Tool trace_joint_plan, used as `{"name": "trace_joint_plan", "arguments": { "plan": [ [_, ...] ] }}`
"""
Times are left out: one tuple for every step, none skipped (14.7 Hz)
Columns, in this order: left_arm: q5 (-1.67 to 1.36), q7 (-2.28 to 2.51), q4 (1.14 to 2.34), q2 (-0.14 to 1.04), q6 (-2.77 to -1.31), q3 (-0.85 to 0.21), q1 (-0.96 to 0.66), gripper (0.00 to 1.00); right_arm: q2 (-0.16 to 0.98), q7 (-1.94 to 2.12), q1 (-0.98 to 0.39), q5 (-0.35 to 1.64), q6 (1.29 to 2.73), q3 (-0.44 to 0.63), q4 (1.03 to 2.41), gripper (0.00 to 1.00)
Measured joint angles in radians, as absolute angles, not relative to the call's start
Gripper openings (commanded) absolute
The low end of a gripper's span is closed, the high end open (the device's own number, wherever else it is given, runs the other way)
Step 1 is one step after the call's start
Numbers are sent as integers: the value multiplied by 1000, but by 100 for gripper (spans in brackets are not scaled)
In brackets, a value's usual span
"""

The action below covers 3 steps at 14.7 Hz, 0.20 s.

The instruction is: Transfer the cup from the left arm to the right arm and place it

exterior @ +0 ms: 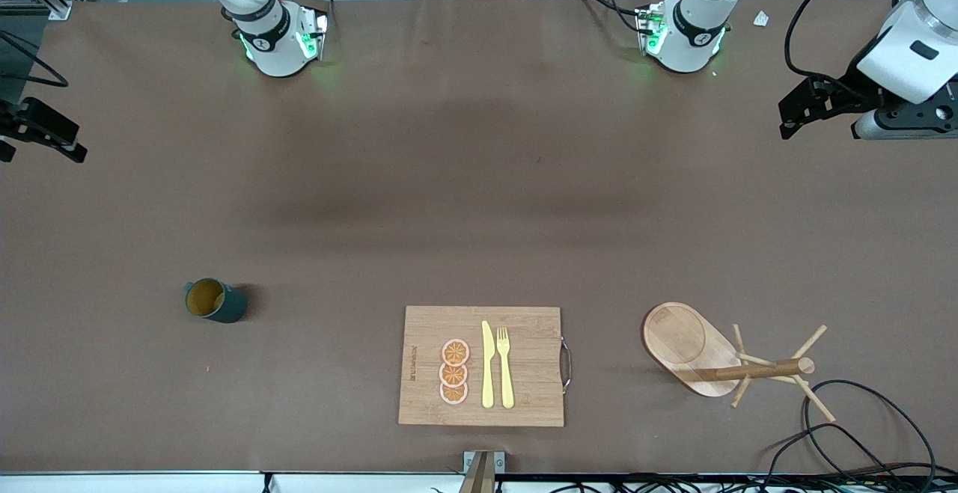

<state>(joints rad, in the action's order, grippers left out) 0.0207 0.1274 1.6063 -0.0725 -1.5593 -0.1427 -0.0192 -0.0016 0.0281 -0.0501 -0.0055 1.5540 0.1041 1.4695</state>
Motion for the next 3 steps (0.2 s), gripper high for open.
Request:
{"name": "trace_joint_plan", "arguments": {
  "plan": [
    [21,126,1605,-73,-1559,-143,-19,100,-2,28,-50,-6,1553,104,1460,100],
    [21,118,1604,-73,-1559,-142,-19,100,-2,28,-50,-6,1553,103,1456,100],
    [21,110,1603,-73,-1559,-141,-19,100,-1,28,-50,-6,1553,102,1456,100]
  ]
}}
